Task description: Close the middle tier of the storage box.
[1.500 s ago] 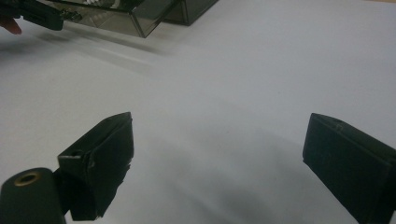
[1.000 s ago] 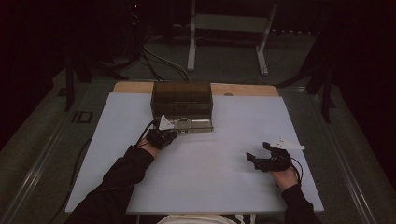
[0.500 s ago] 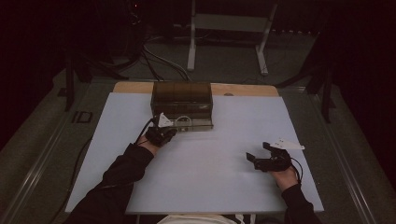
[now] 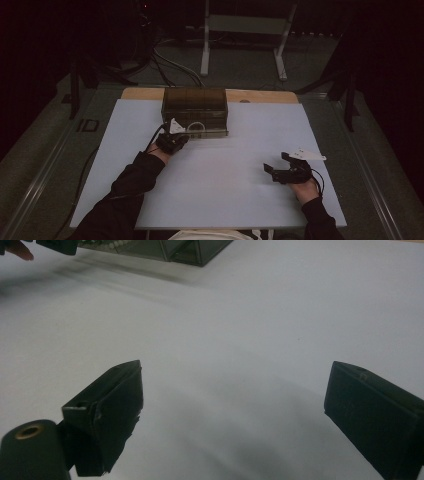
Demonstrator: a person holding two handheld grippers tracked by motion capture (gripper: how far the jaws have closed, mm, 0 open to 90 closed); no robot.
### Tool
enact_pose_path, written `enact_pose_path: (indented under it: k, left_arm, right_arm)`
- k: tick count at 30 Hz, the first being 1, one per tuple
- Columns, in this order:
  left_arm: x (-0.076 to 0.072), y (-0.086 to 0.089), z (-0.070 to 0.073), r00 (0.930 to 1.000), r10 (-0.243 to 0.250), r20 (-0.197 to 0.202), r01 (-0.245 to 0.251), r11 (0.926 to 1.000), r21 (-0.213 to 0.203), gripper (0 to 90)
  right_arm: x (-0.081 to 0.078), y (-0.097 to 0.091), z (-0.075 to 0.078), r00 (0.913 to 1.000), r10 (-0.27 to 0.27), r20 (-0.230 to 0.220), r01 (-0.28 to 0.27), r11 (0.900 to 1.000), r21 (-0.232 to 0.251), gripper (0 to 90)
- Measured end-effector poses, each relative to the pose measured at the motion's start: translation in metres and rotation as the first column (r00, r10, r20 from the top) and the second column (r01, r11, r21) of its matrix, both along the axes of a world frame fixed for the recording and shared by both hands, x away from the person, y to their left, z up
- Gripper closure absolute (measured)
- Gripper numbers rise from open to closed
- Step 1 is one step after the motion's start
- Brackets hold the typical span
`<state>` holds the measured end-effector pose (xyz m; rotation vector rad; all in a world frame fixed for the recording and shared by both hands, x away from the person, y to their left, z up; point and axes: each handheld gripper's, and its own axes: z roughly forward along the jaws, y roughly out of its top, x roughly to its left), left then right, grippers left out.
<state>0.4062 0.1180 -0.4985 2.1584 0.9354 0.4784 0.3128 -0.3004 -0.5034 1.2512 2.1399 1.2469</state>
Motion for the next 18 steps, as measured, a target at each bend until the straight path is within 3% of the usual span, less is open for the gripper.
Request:
enact_pose_path:
  k: [18]
  left_arm:
    - [0.012, 0.002, 0.001, 0.9997, 0.021, -0.007, -0.021, 0.9997, -0.010, 90.0]
  right_arm:
    - [0.000, -0.001, 0.000, 1.0000, -0.002, 0.000, 0.002, 1.0000, 0.001, 8.4]
